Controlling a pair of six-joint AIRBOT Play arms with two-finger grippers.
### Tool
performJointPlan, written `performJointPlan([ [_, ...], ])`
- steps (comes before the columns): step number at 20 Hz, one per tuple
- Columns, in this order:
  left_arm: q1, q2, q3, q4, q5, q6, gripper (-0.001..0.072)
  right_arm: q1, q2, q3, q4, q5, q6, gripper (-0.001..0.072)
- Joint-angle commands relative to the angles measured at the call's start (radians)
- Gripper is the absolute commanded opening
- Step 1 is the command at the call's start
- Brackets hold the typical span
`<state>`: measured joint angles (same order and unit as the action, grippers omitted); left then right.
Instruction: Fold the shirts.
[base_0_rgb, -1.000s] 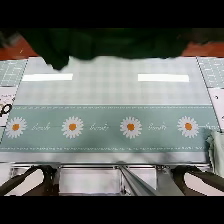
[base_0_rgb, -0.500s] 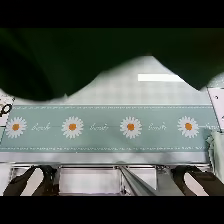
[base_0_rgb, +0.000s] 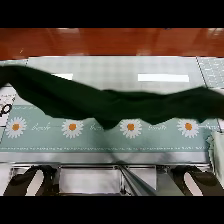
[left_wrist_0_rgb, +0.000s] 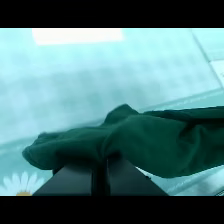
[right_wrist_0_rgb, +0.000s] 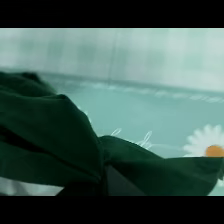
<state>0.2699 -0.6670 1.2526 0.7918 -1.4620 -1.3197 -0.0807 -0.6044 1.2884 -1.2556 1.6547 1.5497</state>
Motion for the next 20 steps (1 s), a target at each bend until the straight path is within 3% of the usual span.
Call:
performJointPlan([
  [1,-0.017,0.038,-0.182,0.087,0.122,0.002,0.0024,0.000,0.052,-0.301,0.072,-0.153,-0.010,0.0029],
  [4,-0.033,-0.048,-0.246,0.080,0.332,0.021,0.0025,0.000,-0.087,-0.397,0.080,-0.333,-0.054,0.0029],
  [8,-0.084,-0.344,-0.172,0.080,0.520,0.027,0.0025,0.000,-0.430,-0.373,0.237,-0.530,-0.194,0.0029],
  [12,-0.116,-0.739,0.072,0.080,0.545,0.050,0.0025,0.000,-0.758,-0.176,0.256,-0.692,-0.212,0.0029],
  [14,-0.122,-0.900,0.198,0.078,0.520,0.015,0.0025,0.000,-0.879,-0.051,0.254,-0.773,-0.197,0.0029],
  [20,-0.167,-1.124,0.344,0.061,0.546,-0.014,0.0025,0.000,-1.133,0.173,0.309,-0.853,-0.182,0.0029],
])
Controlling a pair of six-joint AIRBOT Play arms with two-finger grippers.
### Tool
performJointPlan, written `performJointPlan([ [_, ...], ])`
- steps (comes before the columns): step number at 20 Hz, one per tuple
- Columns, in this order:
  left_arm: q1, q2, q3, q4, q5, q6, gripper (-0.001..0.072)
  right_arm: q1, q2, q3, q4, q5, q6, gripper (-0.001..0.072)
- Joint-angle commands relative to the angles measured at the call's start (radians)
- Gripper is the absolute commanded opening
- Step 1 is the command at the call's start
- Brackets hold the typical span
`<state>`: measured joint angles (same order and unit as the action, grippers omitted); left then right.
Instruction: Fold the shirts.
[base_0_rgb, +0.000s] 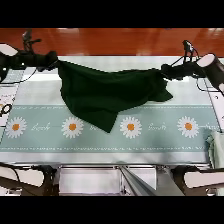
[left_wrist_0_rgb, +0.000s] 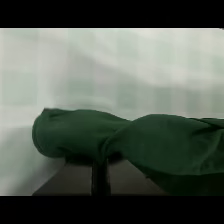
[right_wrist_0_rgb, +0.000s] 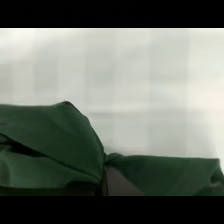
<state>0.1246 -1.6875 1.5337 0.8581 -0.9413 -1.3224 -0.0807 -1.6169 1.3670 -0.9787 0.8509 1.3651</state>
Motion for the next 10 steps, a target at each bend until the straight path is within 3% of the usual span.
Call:
performJointPlan([
  [1,-0.034,-0.115,0.063,-0.005,0.045,-0.011,0.0025,0.000,-0.152,0.116,0.041,-0.056,0.002,0.0029],
  [4,-0.061,-0.133,0.063,-0.005,0.045,-0.011,0.0027,0.000,-0.200,0.133,0.100,-0.081,0.001,0.0031],
  [5,-0.063,-0.134,0.063,0.005,0.038,-0.011,0.0089,0.000,-0.202,0.133,0.107,-0.082,-0.002,0.0104],
  [6,-0.060,-0.133,0.063,0.008,0.023,-0.011,0.0389,-0.002,-0.200,0.137,0.107,-0.076,-0.017,0.0371],
  [7,-0.048,-0.133,0.072,0.020,-0.023,-0.011,0.0507,-0.014,-0.197,0.163,0.102,-0.021,-0.045,0.0415],
  [8,-0.027,-0.132,0.098,0.062,-0.098,-0.012,0.0506,-0.038,-0.193,0.209,0.095,0.072,-0.042,0.0415],
  [10,0.044,-0.111,0.159,0.171,-0.252,-0.146,0.0506,-0.112,-0.151,0.293,0.080,0.247,-0.011,0.0415],
])
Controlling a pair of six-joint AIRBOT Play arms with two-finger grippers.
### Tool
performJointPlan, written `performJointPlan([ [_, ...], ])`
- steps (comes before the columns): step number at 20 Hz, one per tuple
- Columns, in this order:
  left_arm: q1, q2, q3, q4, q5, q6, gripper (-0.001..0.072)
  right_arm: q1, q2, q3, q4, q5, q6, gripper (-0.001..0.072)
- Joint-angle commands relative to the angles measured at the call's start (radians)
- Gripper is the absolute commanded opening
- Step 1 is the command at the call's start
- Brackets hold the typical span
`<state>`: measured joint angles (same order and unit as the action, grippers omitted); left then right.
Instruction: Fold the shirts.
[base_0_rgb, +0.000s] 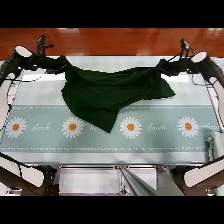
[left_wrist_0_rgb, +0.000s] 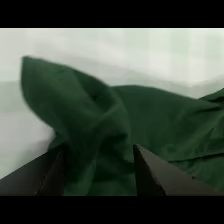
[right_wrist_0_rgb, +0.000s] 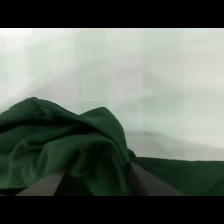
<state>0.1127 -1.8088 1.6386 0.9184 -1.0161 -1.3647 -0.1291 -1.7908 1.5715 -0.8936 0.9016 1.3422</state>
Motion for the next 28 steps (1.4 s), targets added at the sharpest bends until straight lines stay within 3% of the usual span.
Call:
performJointPlan([
  [1,0.100,0.048,0.055,0.116,-0.227,-0.117,0.0506,-0.111,0.056,0.109,-0.008,0.269,0.034,0.0414],
  [5,0.211,0.278,-0.117,0.121,-0.280,-0.059,0.0506,-0.274,0.206,0.026,-0.101,0.515,0.020,0.0412],
  [7,0.211,0.428,-0.375,0.121,-0.243,-0.057,0.0505,-0.306,0.317,-0.194,-0.084,0.426,0.020,0.0411],
  [9,0.180,0.569,-0.663,0.108,-0.206,-0.035,0.0504,-0.311,0.443,-0.474,-0.002,0.286,-0.044,0.0411],
  [12,0.170,0.687,-0.963,-0.040,-0.053,-0.010,0.0503,-0.311,0.550,-0.696,0.097,0.213,-0.137,0.0411],
  [16,0.148,0.607,-1.055,-0.317,-0.021,0.123,0.0503,-0.310,0.567,-0.721,0.113,0.233,-0.151,0.0411],
  [22,0.070,0.416,-1.005,-0.370,0.080,0.018,0.0503,-0.310,0.567,-0.721,0.112,0.235,-0.151,0.0411],
  [26,-0.039,0.365,-0.940,-0.370,0.146,0.000,0.0501,-0.309,0.566,-0.721,0.112,0.227,-0.151,0.0411],
  [27,-0.064,0.354,-0.919,-0.370,0.171,-0.017,0.0429,-0.309,0.566,-0.721,0.112,0.226,-0.151,0.0411],
  [28,-0.083,0.345,-0.895,-0.369,0.187,-0.019,0.0185,-0.309,0.566,-0.721,0.111,0.227,-0.151,0.0411],
])
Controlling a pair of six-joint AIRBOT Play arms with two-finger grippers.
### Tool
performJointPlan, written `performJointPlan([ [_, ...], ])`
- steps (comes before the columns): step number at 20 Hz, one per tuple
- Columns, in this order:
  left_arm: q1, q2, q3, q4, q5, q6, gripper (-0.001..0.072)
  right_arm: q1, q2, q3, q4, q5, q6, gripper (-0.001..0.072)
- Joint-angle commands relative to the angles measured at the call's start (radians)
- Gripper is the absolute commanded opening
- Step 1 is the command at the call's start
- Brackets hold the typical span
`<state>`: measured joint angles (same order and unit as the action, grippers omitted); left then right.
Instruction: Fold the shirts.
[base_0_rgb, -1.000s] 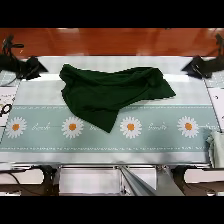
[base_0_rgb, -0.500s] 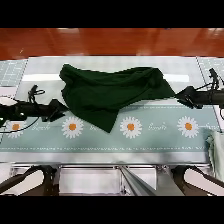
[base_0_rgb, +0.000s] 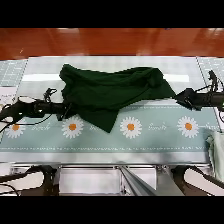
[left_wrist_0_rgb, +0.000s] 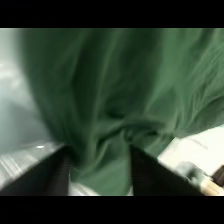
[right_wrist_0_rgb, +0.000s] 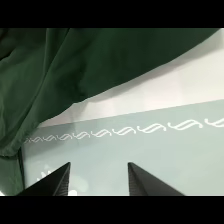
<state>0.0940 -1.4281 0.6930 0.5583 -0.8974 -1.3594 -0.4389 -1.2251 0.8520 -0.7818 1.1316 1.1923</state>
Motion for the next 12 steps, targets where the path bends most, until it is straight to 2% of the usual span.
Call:
performJointPlan([
  [1,-0.075,-0.037,0.071,-0.009,0.072,-0.001,0.0029,0.000,0.000,-0.002,-0.008,-0.009,-0.002,0.0411],
  [2,-0.082,-0.036,0.094,-0.008,0.068,0.013,0.0025,-0.003,0.000,-0.002,-0.024,-0.032,0.006,0.0411],
  [4,-0.080,-0.036,0.127,-0.006,0.051,0.012,0.0025,-0.011,-0.002,-0.002,-0.090,-0.146,0.123,0.0410],
  [6,-0.080,-0.035,0.149,-0.005,0.026,0.017,0.0025,-0.026,-0.051,0.014,-0.077,-0.213,0.143,0.0410],
  [12,-0.081,-0.035,0.157,-0.006,0.006,0.024,0.0025,-0.027,-0.366,0.256,-0.063,-0.127,0.163,0.0410],
])
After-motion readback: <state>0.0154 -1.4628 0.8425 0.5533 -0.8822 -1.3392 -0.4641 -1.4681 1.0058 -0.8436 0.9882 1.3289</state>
